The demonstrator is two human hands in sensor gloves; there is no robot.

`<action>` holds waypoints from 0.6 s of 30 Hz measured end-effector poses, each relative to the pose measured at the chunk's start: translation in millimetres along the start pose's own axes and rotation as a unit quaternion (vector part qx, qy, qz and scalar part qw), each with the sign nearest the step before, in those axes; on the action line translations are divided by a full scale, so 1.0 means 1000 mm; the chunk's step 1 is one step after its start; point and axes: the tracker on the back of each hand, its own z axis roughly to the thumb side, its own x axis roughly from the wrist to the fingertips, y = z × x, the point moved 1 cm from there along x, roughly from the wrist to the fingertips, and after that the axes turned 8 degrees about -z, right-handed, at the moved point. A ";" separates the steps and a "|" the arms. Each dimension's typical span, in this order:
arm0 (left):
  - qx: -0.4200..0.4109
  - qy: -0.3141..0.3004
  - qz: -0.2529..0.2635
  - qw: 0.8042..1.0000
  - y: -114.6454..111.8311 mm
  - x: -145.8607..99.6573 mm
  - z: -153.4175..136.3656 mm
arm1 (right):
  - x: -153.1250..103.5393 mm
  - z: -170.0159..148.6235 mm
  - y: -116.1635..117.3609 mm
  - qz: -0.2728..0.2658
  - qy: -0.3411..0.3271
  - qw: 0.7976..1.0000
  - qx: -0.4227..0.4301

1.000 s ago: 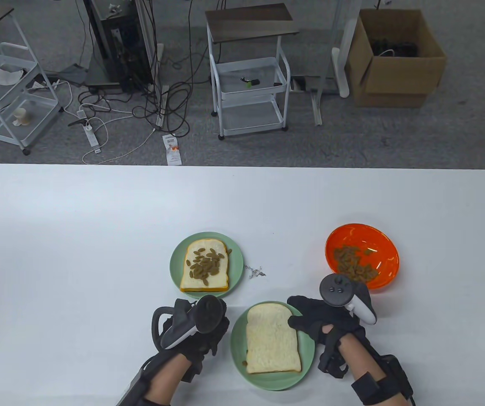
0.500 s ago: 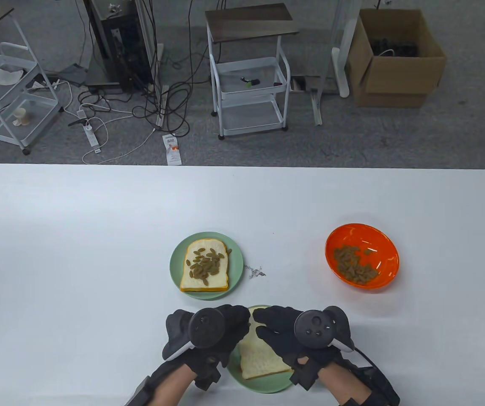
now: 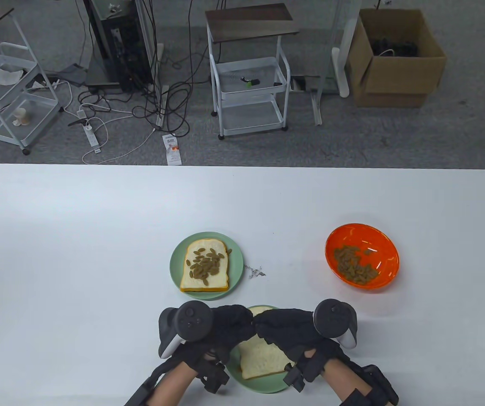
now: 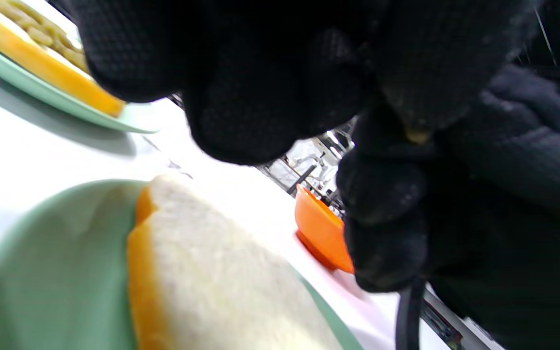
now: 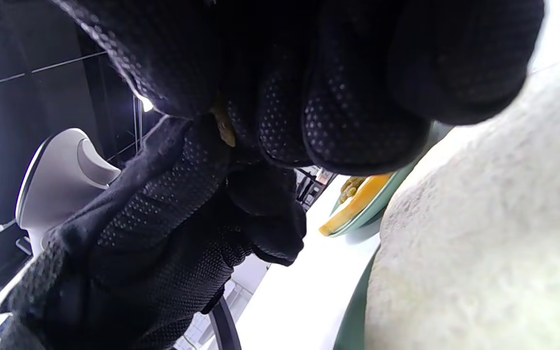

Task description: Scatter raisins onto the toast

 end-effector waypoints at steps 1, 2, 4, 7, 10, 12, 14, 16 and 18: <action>0.015 -0.005 -0.001 1.000 0.001 -0.001 0.004 | 0.000 0.000 -0.002 -0.005 -0.002 1.000 -0.006; 0.055 -0.002 -0.005 0.998 0.003 -0.002 0.008 | 0.002 0.000 -0.006 -0.012 -0.007 1.000 -0.017; 0.153 0.043 -0.035 0.987 0.006 -0.004 0.012 | 0.004 0.001 -0.021 -0.051 -0.005 0.997 -0.052; 0.300 0.143 -0.135 0.933 -0.002 -0.007 0.011 | 0.004 -0.002 -0.065 -0.143 0.016 0.972 -0.188; 0.267 0.142 -0.225 0.926 -0.017 -0.004 0.007 | -0.002 -0.014 -0.113 -0.221 0.077 0.934 -0.268; 0.255 0.137 -0.236 0.928 -0.024 -0.003 0.008 | -0.010 -0.022 -0.137 -0.279 0.120 0.915 -0.267; 0.295 0.141 -0.243 0.913 -0.031 -0.002 0.011 | -0.019 -0.030 -0.164 -0.355 0.144 0.883 -0.272; 0.316 0.146 -0.239 0.906 -0.034 -0.002 0.013 | -0.022 -0.036 -0.178 -0.365 0.163 0.872 -0.282; 0.314 0.143 -0.235 0.909 -0.037 -0.002 0.015 | -0.023 -0.045 -0.185 -0.331 0.194 0.885 -0.263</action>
